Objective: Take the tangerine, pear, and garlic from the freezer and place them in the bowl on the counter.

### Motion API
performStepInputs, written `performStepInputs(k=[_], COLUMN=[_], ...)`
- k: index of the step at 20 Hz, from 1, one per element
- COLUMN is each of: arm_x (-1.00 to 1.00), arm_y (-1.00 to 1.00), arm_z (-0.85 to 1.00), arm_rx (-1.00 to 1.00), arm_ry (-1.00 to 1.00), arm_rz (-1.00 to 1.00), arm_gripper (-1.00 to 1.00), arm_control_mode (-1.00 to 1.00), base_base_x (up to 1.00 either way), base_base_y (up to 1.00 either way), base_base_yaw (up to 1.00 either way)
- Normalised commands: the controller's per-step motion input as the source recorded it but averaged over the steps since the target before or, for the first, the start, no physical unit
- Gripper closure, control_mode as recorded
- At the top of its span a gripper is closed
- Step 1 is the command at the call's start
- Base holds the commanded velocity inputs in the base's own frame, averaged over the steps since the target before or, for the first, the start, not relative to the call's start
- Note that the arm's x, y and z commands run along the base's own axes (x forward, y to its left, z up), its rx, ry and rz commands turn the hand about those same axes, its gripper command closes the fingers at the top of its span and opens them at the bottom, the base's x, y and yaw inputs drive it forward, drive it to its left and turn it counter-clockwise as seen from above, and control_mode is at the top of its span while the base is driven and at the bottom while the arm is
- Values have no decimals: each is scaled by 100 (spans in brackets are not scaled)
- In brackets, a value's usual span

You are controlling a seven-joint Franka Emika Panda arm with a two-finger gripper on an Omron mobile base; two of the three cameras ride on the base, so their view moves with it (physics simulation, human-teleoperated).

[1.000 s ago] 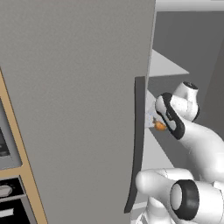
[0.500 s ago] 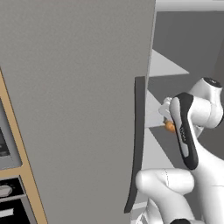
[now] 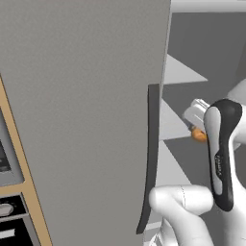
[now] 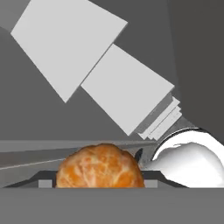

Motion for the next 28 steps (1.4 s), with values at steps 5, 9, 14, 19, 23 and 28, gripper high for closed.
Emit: performStepInputs(k=[5,9,14,19,23,28], arm_x=[-73,-25,0,0,0,0], arm_y=[13,4,0,0,0,0], arm_z=[66,10,0,0,0,0], arm_rx=[0,0,0,0,0,0], arm_ry=[-12,-4,0,0,0,0], arm_rz=[6,3,0,0,0,0], arm_gripper=[100,100,100,100,100,100], arm_control_mode=[-100,100,100,100,100,100], base_base_x=[0,-75,-100,-100,-67,-11], base_base_y=[0,26,64,20,-94,-100], base_base_yaw=[0,8,10,5,1,1])
